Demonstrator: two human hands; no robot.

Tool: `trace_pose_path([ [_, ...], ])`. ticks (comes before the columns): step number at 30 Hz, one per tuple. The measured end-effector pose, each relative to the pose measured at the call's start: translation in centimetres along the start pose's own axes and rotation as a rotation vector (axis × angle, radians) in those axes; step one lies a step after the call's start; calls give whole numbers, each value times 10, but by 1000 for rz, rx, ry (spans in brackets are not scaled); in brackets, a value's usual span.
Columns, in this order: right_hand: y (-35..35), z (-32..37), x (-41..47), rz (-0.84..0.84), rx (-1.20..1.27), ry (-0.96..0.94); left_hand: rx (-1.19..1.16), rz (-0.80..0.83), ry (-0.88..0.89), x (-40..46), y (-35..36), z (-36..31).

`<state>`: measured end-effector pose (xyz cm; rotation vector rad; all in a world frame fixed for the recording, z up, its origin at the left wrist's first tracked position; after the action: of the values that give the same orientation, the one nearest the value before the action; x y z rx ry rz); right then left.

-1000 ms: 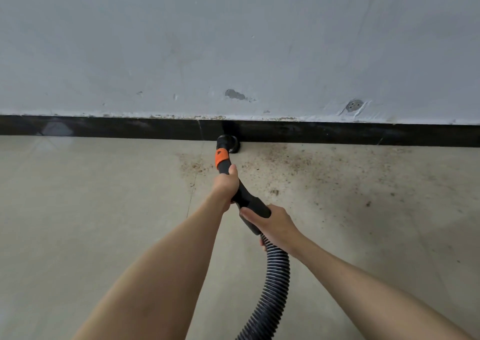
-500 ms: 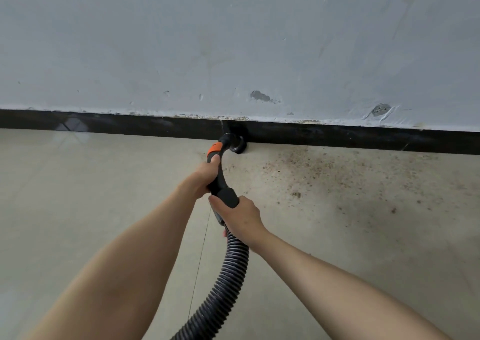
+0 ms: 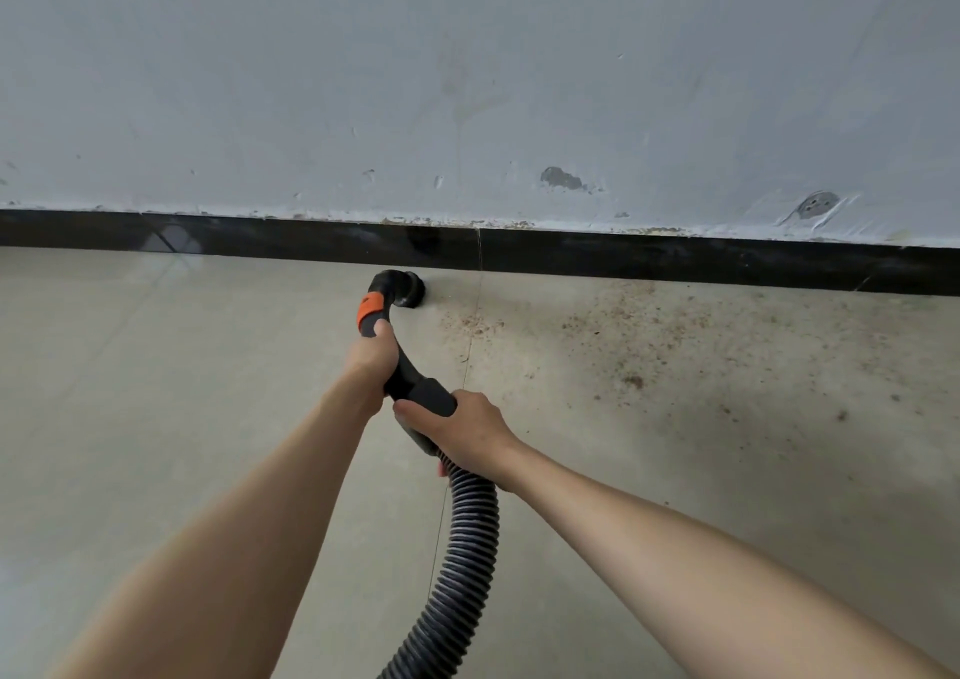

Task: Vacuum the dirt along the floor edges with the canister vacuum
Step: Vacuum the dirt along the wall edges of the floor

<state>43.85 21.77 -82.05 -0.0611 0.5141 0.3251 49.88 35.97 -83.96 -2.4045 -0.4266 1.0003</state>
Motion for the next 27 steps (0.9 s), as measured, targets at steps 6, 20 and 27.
trace_pose_path([
  [6,-4,-10,-9,-43,77,38,28,51,1,-13,8,-7],
  [20,-64,-13,-49,-171,108,45,26,218,36,-54,68,-33],
  [27,-87,-24,-62,-200,180,62,109,260,66,-68,96,-43],
])
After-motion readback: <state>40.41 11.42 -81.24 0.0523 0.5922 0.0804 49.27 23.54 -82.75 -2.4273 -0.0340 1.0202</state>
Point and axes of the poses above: each hand's wrist, its own x-axis towards the middle knuckle, its own y-axis out of the palm, z = x × y, the point moved 9 cm from there along x, towards the middle knuckle, and after that the axes turned 15 degrees about x, right-handed, at the moved point
